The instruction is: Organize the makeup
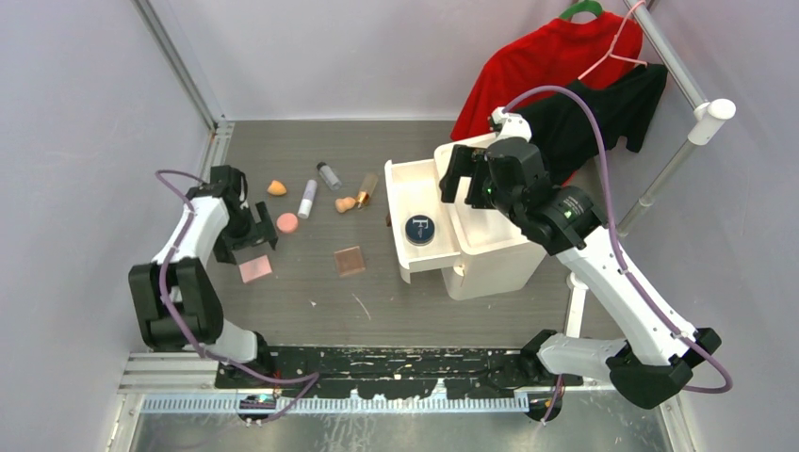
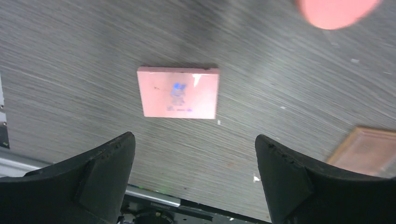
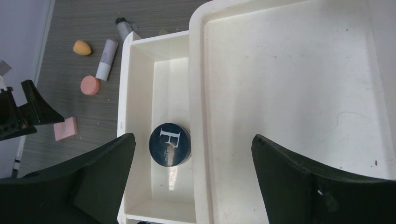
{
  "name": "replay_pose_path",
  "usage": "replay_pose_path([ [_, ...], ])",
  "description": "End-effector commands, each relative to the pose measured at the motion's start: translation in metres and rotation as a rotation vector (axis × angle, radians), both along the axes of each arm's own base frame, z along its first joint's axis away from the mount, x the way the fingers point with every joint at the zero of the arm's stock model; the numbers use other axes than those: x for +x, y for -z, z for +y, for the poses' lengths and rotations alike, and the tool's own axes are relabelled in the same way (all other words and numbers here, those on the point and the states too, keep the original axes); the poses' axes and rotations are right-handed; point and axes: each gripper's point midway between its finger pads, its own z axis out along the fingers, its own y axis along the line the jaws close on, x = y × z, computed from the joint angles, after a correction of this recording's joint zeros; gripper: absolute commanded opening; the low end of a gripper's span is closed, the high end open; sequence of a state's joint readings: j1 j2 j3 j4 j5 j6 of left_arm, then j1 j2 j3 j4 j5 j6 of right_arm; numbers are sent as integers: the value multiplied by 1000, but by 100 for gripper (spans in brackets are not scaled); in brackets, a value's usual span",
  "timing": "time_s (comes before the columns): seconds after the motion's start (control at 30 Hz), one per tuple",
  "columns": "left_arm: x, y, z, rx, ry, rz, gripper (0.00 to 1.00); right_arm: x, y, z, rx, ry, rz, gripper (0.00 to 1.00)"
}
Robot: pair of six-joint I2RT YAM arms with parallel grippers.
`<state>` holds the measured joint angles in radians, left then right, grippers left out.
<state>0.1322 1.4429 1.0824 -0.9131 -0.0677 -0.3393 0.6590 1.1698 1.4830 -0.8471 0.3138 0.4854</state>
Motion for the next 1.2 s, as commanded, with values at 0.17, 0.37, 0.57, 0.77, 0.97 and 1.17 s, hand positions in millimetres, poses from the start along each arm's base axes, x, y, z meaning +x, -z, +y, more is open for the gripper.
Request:
replay_pose_path([
  [0.17, -12, 42, 21, 34, -49, 148, 99, -3, -22, -3, 64, 20, -56, 100],
  [0.37, -7, 59, 22, -15, -50, 182, 92, -6, -21, 4, 83, -19, -50, 100],
  [0.57, -7, 78, 23, -45, -45, 225, 88, -5, -22, 8, 87, -33, -52, 100],
  [0.77, 4, 90, 19, -103, -37, 200, 83, -4, -25, 8, 91, -34, -61, 100],
  [0.97, 7, 84, 13, -131, -38, 171, 58, -3, -26, 9, 93, -36, -62, 100],
  [1.17, 17, 57, 2, -183, -21, 80, 49, -4, -25, 7, 87, -28, -57, 100],
])
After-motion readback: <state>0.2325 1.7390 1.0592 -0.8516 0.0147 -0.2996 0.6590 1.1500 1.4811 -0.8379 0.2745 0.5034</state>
